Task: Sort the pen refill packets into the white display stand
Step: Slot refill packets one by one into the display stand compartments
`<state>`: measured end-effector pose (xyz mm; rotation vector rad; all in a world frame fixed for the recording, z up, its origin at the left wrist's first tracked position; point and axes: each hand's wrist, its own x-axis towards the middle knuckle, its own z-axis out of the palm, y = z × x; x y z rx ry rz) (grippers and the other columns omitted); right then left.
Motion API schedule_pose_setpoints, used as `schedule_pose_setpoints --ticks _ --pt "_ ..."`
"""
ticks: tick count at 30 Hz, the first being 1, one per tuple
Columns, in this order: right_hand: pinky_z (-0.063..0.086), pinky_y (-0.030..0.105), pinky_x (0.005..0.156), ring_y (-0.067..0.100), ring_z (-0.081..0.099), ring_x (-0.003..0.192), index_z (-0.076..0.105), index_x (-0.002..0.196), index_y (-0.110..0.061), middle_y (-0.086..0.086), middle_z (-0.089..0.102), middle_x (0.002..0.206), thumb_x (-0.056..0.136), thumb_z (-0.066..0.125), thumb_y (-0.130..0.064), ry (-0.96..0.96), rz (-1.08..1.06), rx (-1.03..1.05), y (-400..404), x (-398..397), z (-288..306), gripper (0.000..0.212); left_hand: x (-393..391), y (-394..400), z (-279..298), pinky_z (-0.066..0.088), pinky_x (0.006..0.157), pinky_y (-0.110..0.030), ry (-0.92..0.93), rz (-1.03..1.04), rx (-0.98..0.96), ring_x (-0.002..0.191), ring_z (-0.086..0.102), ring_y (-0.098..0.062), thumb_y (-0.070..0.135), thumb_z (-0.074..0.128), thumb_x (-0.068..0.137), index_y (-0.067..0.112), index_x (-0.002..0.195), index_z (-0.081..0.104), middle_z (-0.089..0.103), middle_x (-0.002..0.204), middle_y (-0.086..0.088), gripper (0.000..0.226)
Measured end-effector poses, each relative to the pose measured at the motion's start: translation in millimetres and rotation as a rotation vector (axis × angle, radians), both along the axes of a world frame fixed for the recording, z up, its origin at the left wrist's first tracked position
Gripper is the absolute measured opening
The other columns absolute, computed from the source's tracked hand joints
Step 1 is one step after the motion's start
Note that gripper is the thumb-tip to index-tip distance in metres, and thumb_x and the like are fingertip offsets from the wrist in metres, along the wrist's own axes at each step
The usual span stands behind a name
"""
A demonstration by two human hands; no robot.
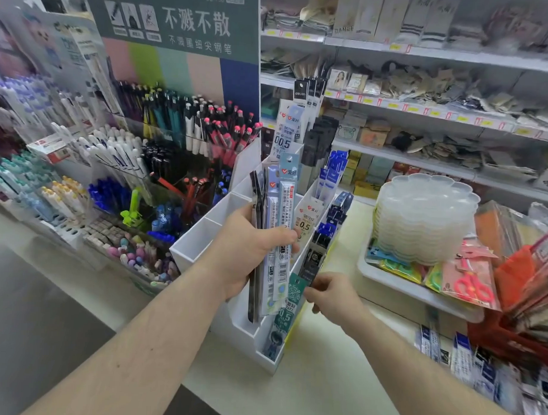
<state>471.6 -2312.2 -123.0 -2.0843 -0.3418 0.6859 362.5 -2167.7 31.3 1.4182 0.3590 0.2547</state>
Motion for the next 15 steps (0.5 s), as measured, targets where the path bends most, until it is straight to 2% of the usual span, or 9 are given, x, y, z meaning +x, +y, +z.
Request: schedule_pose_setpoints --ticks 4,6,9,10,13,15 --pt "0.045 0.025 0.050 0.014 0.058 0.052 0.067 0.078 -0.010 0.001 0.064 0.066 0.087 0.073 -0.018 0.008 0.010 -0.080 -4 2 3 0.013 2 2 -5 0.058 0.064 -0.032 0.021 -0.017 -0.041 0.068 0.070 -0.019 -0.010 0.066 0.083 0.007 0.101 0.061 0.073 0.076 -0.005 0.025" --pt "0.045 0.023 0.049 0.014 0.058 0.054 0.068 0.080 -0.012 0.001 0.065 0.068 0.086 0.073 -0.018 -0.026 -0.059 -0.072 -9 5 16 0.010 3 2 -7 0.059 0.070 -0.038 0.036 -0.029 -0.053 0.071 0.071 -0.021 -0.008 0.069 0.082 0.007 0.103 0.061 0.074 0.079 -0.007 0.027" --pt "0.048 0.032 0.060 0.018 0.058 0.064 0.069 0.073 -0.017 0.000 0.066 0.068 0.086 0.070 -0.015 -0.204 -0.315 0.125 -19 6 48 0.013 6 2 -12 0.059 0.073 -0.040 0.068 -0.058 -0.081 0.075 0.072 -0.023 -0.005 0.070 0.082 0.006 0.106 0.061 0.074 0.082 -0.009 0.028" --pt "0.046 0.030 0.058 0.017 0.055 0.062 0.069 0.073 -0.015 0.000 0.064 0.065 0.086 0.071 -0.013 -0.217 -0.362 0.230 -20 2 62 0.014 7 1 -13 0.059 0.072 -0.039 0.086 -0.072 -0.097 0.075 0.072 -0.022 -0.004 0.069 0.083 0.006 0.107 0.061 0.074 0.083 -0.009 0.028" --pt "0.040 0.019 0.050 0.007 0.048 0.052 0.069 0.080 -0.014 -0.008 0.059 0.058 0.086 0.074 -0.012 -0.126 -0.275 0.477 -17 -19 105 0.009 11 -1 -18 0.058 0.073 -0.040 0.132 -0.120 -0.165 0.084 0.072 -0.025 -0.001 0.068 0.084 0.004 0.120 0.061 0.074 0.097 -0.013 0.037" --pt "0.041 0.015 0.050 0.004 0.048 0.053 0.068 0.093 -0.017 -0.009 0.058 0.063 0.084 0.077 -0.016 -0.110 -0.174 0.520 -11 -33 122 0.013 14 -5 -21 0.059 0.075 -0.043 0.132 -0.143 -0.219 0.091 0.071 -0.031 0.000 0.065 0.085 0.005 0.124 0.060 0.072 0.106 -0.017 0.039"
